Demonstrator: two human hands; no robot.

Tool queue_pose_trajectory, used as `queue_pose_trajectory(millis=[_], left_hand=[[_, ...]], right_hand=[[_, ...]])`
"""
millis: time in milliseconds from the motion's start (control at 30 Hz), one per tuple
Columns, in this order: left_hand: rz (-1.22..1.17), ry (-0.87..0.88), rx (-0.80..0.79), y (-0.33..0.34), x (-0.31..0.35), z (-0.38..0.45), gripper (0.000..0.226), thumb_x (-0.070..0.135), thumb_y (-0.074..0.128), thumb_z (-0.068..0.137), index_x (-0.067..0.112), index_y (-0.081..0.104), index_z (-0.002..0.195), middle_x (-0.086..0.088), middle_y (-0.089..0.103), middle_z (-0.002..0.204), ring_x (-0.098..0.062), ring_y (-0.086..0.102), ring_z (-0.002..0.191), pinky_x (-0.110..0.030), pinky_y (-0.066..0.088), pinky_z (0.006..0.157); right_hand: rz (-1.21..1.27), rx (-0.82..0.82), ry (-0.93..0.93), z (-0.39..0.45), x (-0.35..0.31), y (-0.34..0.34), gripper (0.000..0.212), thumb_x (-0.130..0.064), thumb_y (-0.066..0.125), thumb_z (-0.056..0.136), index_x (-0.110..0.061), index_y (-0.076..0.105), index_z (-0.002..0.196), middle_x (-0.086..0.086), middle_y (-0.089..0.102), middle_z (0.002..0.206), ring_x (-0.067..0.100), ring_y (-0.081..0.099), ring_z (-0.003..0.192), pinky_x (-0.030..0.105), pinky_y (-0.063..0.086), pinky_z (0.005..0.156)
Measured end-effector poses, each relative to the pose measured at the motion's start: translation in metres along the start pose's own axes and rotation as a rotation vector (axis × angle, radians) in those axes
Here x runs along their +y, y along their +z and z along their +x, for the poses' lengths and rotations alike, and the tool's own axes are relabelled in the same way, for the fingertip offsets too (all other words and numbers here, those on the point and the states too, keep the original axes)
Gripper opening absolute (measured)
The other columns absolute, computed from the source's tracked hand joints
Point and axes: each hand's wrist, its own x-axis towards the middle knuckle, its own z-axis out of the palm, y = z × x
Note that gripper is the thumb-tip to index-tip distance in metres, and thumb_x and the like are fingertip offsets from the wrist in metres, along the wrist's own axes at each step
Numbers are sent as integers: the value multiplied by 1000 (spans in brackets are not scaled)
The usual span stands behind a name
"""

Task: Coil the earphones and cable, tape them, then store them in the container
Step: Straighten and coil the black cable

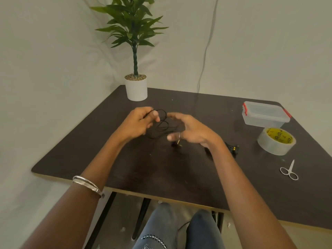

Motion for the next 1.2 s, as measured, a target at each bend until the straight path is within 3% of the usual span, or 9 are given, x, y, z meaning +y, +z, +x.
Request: queue_pose_trajectory(millis=[200, 333, 500, 667, 800, 933, 1033, 1133, 1200], left_hand=[[4, 115, -141, -6, 52, 22, 36, 34, 46, 99, 16, 61, 72, 3, 47, 54, -4, 40, 46, -16, 34, 48], [-71, 53, -73, -22, 59, 28, 41, 45, 50, 91, 11, 69, 78, 2, 44, 53, -4, 39, 45, -13, 35, 48], [-190, 18, -65, -31, 42, 24, 20, 27, 59, 93, 15, 74, 87, -2, 52, 63, -17, 45, 63, -27, 43, 58], [-235, -39, 33, -27, 33, 21, 22, 21, 55, 96, 10, 69, 82, 8, 49, 54, -9, 41, 55, -24, 39, 52], [-424, -137, 331, -39, 21, 18, 24, 10, 51, 96, 10, 61, 74, 5, 46, 57, -4, 38, 49, -23, 32, 49], [-477, -241, 619, -56, 4, 14, 21, 12, 51, 95, 11, 63, 78, 1, 45, 61, -7, 40, 52, -24, 40, 52], [-423, -350, 787, -61, -8, 15, 17, 11, 54, 91, 7, 70, 85, 2, 55, 63, -9, 49, 58, -26, 47, 60], [-243, -377, 659, -55, -10, 16, 21, 12, 55, 92, 12, 69, 77, -3, 67, 77, -13, 60, 71, -29, 52, 74], [-284, -371, 554, -50, -6, 16, 21, 12, 55, 94, 9, 69, 78, -6, 66, 77, -15, 59, 66, -31, 53, 70]], right_hand=[[204, 248, -277, -3, -37, -14, 19, -12, 64, 90, -7, 69, 108, 2, 73, 90, 11, 69, 85, 25, 54, 85], [256, 347, -268, -7, -38, -37, 16, -9, 55, 96, -6, 70, 90, 3, 57, 62, 4, 50, 49, 21, 43, 50], [222, 460, -276, -10, -40, -56, 26, -14, 50, 99, -13, 71, 85, -4, 48, 55, 4, 42, 51, 14, 31, 47], [165, 466, -263, -9, -46, -55, 18, -19, 59, 95, -14, 71, 82, -1, 48, 54, 5, 41, 48, 11, 32, 45], [152, 507, -240, -14, -35, -76, 11, -23, 75, 82, -14, 72, 76, -7, 57, 53, -1, 46, 48, 10, 38, 49], [83, 545, -181, -19, -26, -98, 13, -25, 73, 83, -16, 71, 74, -13, 55, 46, -1, 45, 44, 8, 36, 48], [4, 604, -166, -14, -24, -102, 21, -31, 70, 86, -12, 71, 76, -2, 51, 54, 5, 42, 48, 14, 36, 52], [-44, 595, -164, -7, -29, -94, 24, -30, 61, 93, -13, 68, 78, -7, 48, 55, -3, 44, 45, 12, 34, 52], [-82, 580, -175, -2, -35, -86, 26, -29, 56, 96, -12, 67, 82, -14, 49, 59, -11, 47, 49, 6, 34, 52]])
